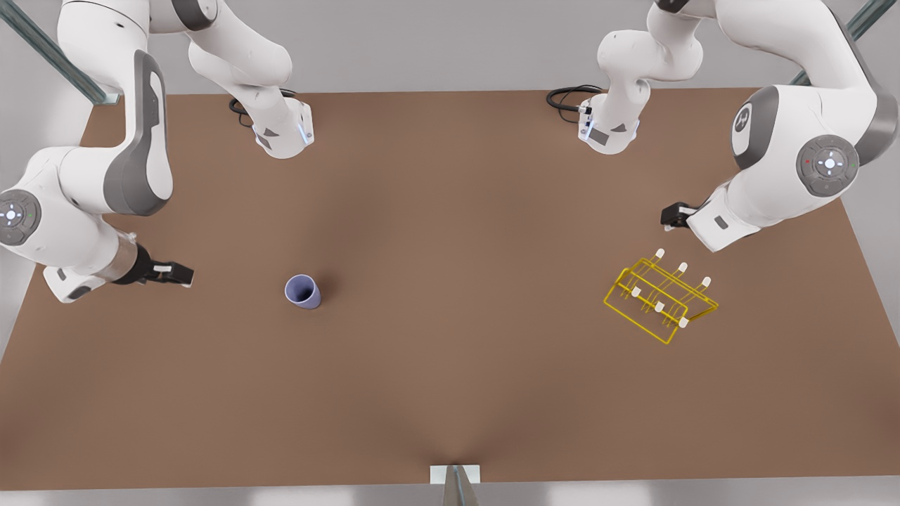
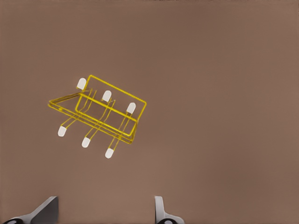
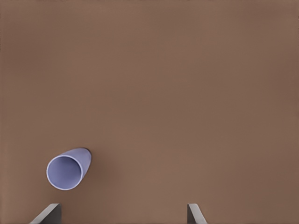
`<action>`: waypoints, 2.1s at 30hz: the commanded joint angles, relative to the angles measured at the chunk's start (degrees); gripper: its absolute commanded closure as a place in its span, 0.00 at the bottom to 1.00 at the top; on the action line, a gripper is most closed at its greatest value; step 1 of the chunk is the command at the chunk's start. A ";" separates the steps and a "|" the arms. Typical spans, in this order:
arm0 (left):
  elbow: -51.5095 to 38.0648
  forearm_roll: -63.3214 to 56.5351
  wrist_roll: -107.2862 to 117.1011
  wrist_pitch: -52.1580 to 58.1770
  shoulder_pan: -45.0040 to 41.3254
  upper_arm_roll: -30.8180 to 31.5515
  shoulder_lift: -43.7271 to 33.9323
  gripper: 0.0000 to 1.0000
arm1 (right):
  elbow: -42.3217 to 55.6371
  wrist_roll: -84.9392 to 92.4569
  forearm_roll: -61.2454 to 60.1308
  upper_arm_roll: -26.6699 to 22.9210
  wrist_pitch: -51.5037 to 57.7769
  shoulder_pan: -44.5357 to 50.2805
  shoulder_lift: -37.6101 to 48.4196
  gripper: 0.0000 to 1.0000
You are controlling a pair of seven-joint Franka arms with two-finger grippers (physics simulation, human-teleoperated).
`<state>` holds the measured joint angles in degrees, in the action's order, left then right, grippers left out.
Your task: Place the cup on the cup holder
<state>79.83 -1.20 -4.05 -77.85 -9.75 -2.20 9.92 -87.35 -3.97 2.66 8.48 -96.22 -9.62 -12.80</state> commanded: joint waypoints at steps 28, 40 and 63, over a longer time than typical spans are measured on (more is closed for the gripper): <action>4.19 -0.21 -3.07 0.33 0.61 -0.09 0.28 0.00 | -18.20 -20.20 -2.49 7.78 -22.34 15.42 -5.57 0.00; 4.63 -0.21 -3.07 0.42 0.61 -0.09 0.19 0.00 | -23.83 -19.50 -0.47 6.38 -30.78 12.87 -10.05 0.00; 4.81 -0.21 -3.07 1.21 0.61 0.00 0.28 0.00 | -29.89 -19.94 -0.38 6.20 -42.29 13.58 -12.87 0.79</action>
<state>84.71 -1.40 -7.04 -76.82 -9.14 -2.19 10.24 -117.40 -26.00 6.23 14.64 -135.84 4.00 -25.66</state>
